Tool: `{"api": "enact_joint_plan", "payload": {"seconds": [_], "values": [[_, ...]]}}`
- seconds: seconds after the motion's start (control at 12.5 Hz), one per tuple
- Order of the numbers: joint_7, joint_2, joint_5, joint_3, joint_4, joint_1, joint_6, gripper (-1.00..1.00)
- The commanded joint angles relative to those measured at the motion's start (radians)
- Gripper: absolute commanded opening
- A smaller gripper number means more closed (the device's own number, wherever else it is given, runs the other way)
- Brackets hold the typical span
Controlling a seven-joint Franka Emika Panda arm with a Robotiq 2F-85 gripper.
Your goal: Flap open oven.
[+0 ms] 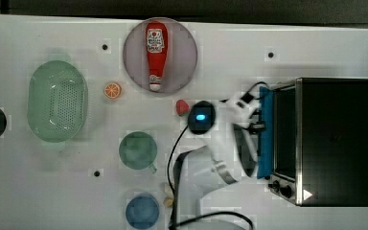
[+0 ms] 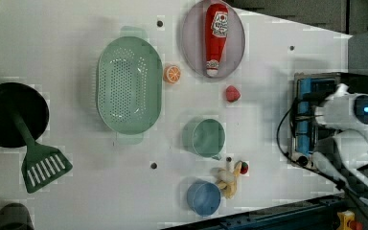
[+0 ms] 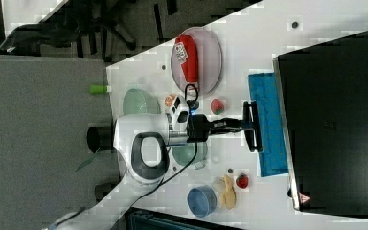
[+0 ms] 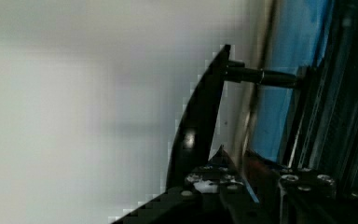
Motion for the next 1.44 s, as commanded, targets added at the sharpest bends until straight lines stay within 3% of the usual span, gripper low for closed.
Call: {"api": "enact_joint_plan", "payload": {"seconds": [0.08, 0.32, 0.56, 0.8, 0.96, 1.2, 1.44], "values": [[0.378, 0.075, -0.106, 0.038, -0.012, 0.058, -0.006, -0.65], [0.613, 0.165, -0.266, 0.044, -0.007, 0.111, -0.017, -0.65], [0.699, 0.259, -0.280, 0.044, 0.029, 0.137, -0.004, -0.65], [0.706, 0.252, -0.250, 0.047, 0.072, 0.151, -0.001, -0.65], [0.713, 0.201, -0.118, 0.054, 0.095, 0.151, 0.033, -0.65], [0.708, 0.077, 0.190, 0.055, 0.089, 0.150, 0.018, -0.65], [0.704, -0.062, 0.386, 0.050, 0.089, 0.141, -0.039, -0.65]]}}
